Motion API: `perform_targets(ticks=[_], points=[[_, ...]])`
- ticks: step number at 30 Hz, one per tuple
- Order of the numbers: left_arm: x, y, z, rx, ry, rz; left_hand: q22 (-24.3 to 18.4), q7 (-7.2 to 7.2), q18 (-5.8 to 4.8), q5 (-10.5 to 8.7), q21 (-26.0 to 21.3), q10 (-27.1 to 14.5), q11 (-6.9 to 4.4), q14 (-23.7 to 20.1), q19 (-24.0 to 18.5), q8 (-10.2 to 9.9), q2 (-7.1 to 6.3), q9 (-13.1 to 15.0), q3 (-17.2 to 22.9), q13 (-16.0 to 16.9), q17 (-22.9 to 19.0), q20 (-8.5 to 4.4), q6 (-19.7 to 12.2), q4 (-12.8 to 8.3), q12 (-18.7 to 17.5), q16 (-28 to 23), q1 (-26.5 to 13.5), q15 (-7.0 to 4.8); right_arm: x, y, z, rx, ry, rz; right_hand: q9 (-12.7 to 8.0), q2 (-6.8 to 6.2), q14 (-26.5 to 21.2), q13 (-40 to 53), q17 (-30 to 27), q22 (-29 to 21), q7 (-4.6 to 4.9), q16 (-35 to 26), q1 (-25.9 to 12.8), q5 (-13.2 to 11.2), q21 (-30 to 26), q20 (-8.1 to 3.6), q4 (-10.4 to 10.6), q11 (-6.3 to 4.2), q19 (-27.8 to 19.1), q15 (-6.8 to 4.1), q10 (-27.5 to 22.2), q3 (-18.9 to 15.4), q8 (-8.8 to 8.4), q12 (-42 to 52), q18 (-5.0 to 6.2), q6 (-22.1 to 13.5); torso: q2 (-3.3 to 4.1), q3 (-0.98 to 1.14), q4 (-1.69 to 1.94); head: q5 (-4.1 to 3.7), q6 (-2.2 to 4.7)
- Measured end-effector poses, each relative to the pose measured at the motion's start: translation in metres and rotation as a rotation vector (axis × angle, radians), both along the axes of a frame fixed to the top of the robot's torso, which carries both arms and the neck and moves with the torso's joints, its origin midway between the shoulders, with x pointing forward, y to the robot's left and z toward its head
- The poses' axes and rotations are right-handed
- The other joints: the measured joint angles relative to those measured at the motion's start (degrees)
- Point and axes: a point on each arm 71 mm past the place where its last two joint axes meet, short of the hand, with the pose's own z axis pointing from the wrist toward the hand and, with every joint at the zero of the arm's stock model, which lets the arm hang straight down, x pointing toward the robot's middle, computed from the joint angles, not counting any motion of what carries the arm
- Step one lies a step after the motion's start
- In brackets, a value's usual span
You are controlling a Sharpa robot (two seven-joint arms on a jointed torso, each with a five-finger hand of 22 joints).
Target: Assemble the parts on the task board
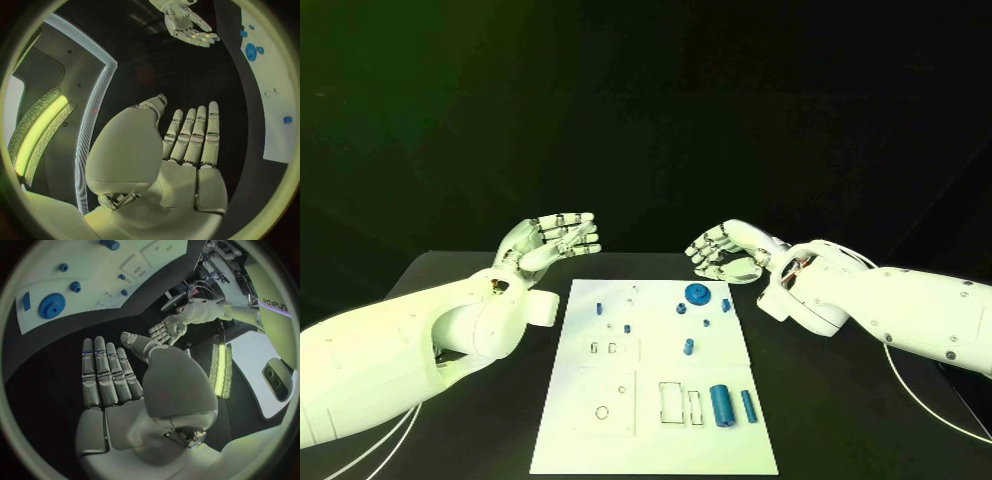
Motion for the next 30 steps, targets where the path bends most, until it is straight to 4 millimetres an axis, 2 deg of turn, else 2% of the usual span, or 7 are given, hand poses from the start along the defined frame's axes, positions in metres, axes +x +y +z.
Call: perform_targets(ticks=[1,6,13,18,21,25,30], points=[[-0.002,0.0,0.001,-0.001,0.001,-0.006,0.0,0.0,0.0,0.0,0.0,0.1,-0.08,0.1,0.2,0.1,0.0,0.0,0.0,0.0,0.1,-0.15,0.0,0.0,0.0,0.0,0.0,-0.08,0.0,0.0,0.0,-0.026,-0.008,0.001,0.2,-1.2,4.2,0.0,1.5,1.9,-0.32,1.4,0.2,-0.3,3.6,-1.66,0.6,-0.94,3.1,-1.51,2.7,-0.6,0.61,-0.4,0.01,1.9,0.16,-0.04,0.08,-0.12,0.03],[-0.007,-0.002,0.004,-0.009,0.001,-0.031,0.1,0.0,0.0,0.0,0.5,0.2,-0.17,0.3,0.9,0.1,-0.57,0.0,0.8,0.0,0.6,-0.27,0.0,-0.8,0.0,0.0,0.6,-0.28,0.001,0.005,-0.003,-0.154,-0.049,0.005,0.9,-2.37,13.2,0.1,6.0,7.0,-1.78,5.4,0.5,-0.3,12.3,-4.89,1.3,-2.92,7.7,-4.53,6.4,-2.5,1.28,-0.7,0.03,4.4,1.05,-0.22,0.6,-0.66,0.1],[-0.014,-0.005,0.011,-0.023,-0.006,-0.063,-0.1,-0.01,-0.01,0.0,0.5,0.2,-0.17,-2.8,1.3,0.1,-1.03,0.0,1.2,0.0,0.9,-0.27,-0.4,-1.5,0.0,-2.4,1.0,0.48,0.002,0.011,-0.006,-0.301,-0.095,0.001,2.4,-4.29,20.7,0.6,14.8,13.3,-3.24,13.4,-0.6,0.7,21.7,-6.91,2.6,-4.19,11.6,-6.57,7.7,-2.8,1.48,-1.0,0.02,6.9,2.2,-0.4,1.1,-1.29,0.17],[-0.017,-0.006,0.014,-0.029,-0.01,-0.077,-0.2,-0.01,-0.01,0.0,0.5,0.4,0.02,-3.2,1.3,0.1,-1.03,0.0,1.2,0.0,0.9,-0.27,-0.4,-1.5,0.0,-2.7,1.0,0.68,0.005,0.015,-0.009,-0.355,-0.111,0.0,3.9,-4.91,21.3,1.1,22.2,18.8,-3.33,22.7,-0.9,0.7,27.9,-7.38,3.9,-4.64,13.8,-6.98,7.5,-1.5,1.48,-1.0,0.02,7.0,2.92,-0.47,1.36,-1.47,0.28],[-0.019,-0.008,0.016,-0.034,-0.012,-0.087,-0.2,-0.01,-0.01,0.0,0.5,0.4,0.03,-3.3,1.2,0.1,-1.03,0.0,1.2,0.0,0.9,-0.17,-0.4,-1.5,0.0,-2.9,1.0,0.86,0.005,0.016,-0.012,-0.376,-0.112,-0.002,5.1,-5.43,21.3,1.5,28.9,29.1,-3.34,31.0,-1.0,0.7,35.9,-7.26,4.7,-4.71,17.3,-6.98,7.1,-0.8,1.03,-1.0,-0.08,7.0,3.32,-0.53,1.59,-1.7,0.34],[-0.021,-0.011,0.018,-0.038,-0.013,-0.097,-0.2,-0.01,-0.02,0.0,0.5,0.4,0.03,-3.4,1.1,0.1,-1.03,0.0,1.2,0.0,0.9,-0.05,-0.4,-1.5,0.0,-2.9,1.0,0.8,0.007,0.018,-0.015,-0.397,-0.111,-0.006,6.4,-6.01,21.5,1.8,40.7,41.5,-3.39,43.9,-1.5,0.7,45.1,-7.08,5.1,-4.47,22.0,-6.78,5.8,-0.5,1.03,-0.8,-1.84,6.4,3.76,-0.63,1.96,-2.05,0.42],[-0.023,-0.011,0.019,-0.041,-0.014,-0.104,-0.2,-0.01,-0.03,0.0,0.5,0.4,0.03,-3.8,1.1,0.1,-1.03,0.0,1.2,0.0,0.9,-0.06,-0.4,-1.5,0.0,-2.9,1.0,0.87,0.008,0.02,-0.019,-0.418,-0.107,-0.01,7.2,-6.3,21.5,2.0,46.2,47.0,-3.52,49.8,-1.3,0.7,49.0,-6.83,5.3,-4.44,23.6,-6.78,5.7,-0.7,0.81,-0.4,-2.72,6.2,4.21,-0.77,2.38,-2.27,0.4]])
